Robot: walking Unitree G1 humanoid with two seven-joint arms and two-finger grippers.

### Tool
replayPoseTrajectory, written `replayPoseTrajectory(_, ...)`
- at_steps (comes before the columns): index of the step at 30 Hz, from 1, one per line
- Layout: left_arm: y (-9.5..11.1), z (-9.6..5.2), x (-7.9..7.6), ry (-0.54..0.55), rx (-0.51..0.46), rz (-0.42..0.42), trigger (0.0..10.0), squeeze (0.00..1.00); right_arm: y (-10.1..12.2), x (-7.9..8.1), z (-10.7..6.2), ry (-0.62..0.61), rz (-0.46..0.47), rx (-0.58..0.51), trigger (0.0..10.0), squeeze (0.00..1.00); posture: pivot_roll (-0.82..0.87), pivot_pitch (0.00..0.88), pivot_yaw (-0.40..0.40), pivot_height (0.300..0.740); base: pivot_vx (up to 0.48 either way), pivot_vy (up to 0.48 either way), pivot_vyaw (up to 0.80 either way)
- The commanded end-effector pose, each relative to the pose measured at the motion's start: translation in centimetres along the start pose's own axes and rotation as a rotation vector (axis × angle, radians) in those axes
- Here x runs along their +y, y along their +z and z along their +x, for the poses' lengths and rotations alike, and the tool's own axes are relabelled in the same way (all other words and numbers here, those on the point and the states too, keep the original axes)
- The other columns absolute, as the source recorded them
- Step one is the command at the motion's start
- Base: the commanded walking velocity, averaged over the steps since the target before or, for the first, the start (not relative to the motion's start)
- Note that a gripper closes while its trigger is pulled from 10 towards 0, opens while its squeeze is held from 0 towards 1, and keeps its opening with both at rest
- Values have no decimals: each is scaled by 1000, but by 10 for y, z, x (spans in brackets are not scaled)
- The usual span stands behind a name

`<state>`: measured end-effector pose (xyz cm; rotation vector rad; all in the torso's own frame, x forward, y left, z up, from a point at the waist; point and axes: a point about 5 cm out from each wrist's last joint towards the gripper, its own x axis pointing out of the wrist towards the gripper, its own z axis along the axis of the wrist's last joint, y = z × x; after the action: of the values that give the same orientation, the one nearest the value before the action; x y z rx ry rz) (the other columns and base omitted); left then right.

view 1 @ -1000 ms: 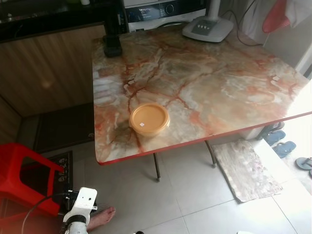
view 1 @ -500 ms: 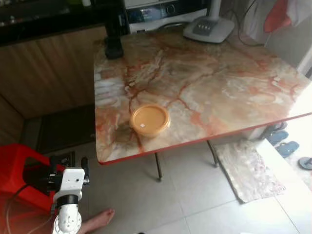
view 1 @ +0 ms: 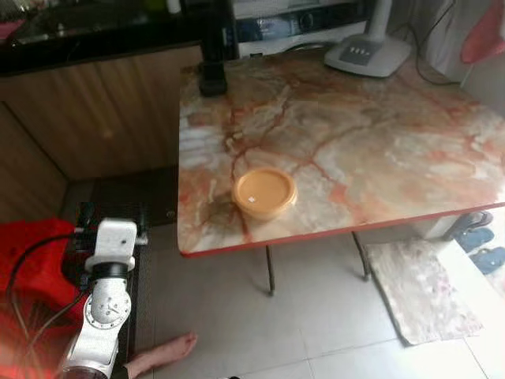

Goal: Restocking fridge

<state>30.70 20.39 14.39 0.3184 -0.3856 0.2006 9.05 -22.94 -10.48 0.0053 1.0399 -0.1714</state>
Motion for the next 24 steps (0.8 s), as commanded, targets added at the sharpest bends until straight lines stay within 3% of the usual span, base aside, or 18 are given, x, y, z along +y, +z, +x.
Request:
replayPoseTrajectory(1,4,11,-6,3,49,-123,10000,0,-22,10,-5,29,4,80,10000,0,70,85,84,740,0,0,0)
replayPoseTrajectory(2,6,16,-12,-22,72,-183,10000,0,-22,9,-5,29,5,77,10000,0,69,92,79,740,0,0,0)
replayPoseTrajectory(3,6,16,-12,-22,72,-183,10000,0,-22,9,-5,29,5,77,10000,0,69,92,79,740,0,0,0)
replayPoseTrajectory(5,12,22,-26,-92,100,-309,10000,0,-21,8,-5,31,-1,72,10000,0,62,101,65,740,0,0,0)
replayPoseTrajectory(6,12,22,-26,-92,100,-309,10000,0,-21,8,-5,31,-1,72,10000,0,62,101,65,740,0,0,0)
replayPoseTrajectory(7,16,21,-38,-167,121,-430,10000,0,-21,8,-5,32,-3,73,10000,0,61,105,61,740,0,0,0)
replayPoseTrajectory(9,21,16,-50,-243,106,-505,10000,0,-22,7,-6,28,3,76,10000,0,58,106,51,740,0,0,0)
replayPoseTrajectory(10,21,10,-58,-298,107,-506,10000,0,-22,6,-6,27,4,77,10000,0,58,115,45,740,0,0,0)
replayPoseTrajectory(12,20,7,-61,-308,112,-510,10000,0,-23,6,-6,28,3,77,10000,0,60,119,44,740,0,0,0)
replayPoseTrajectory(17,23,0,-56,-297,116,-546,10000,0,-25,4,-7,31,-5,80,10000,0,62,142,36,740,0,0,0)
replayPoseTrajectory(24,27,4,-53,-322,114,-540,10000,0,-25,3,-8,41,-7,75,10000,0,63,156,26,740,0,0,0)
